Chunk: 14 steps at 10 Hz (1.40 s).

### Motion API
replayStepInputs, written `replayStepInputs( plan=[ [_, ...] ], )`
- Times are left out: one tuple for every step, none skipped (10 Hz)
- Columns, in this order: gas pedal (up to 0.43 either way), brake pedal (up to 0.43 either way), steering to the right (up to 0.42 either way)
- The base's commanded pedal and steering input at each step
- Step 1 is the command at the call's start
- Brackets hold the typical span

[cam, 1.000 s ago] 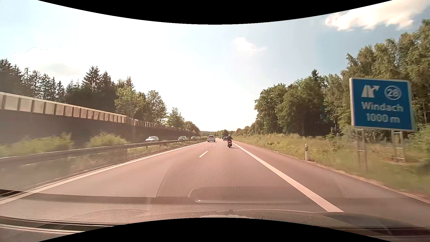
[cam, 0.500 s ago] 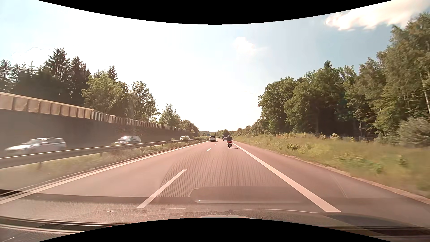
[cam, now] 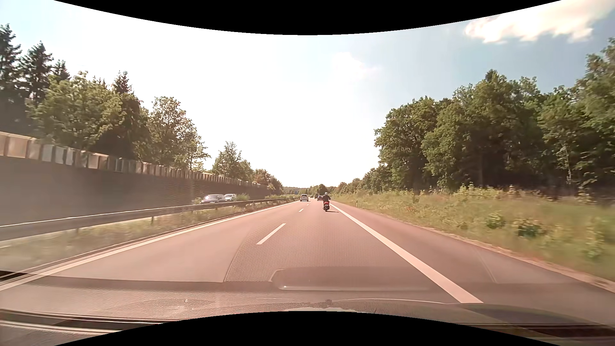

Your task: Follow the waypoints while adhering to traffic rules and regulations

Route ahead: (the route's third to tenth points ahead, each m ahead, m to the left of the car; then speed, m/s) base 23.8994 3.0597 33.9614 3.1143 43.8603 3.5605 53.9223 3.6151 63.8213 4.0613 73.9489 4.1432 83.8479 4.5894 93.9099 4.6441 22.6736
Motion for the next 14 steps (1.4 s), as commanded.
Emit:
replayStepInputs(
  plan=[
    [0.311,0.012,0.002],
    [0.311,0.012,0.002],
    [0.311,0.012,0.001],
    [0.311,0.012,0.001],
    [0.311,0.012,0.0],
    [0.311,0.012,0.0],
    [0.311,0.012,0.0],
    [0.311,0.012,0.0],
    [0.311,0.012,-0.001],
    [0.311,0.006,-0.001],
    [0.311,0.012,-0.001],
    [0.311,0.012,-0.001],
    [0.311,0.012,-0.001],
    [0.311,0.012,-0.001]
  ],
)
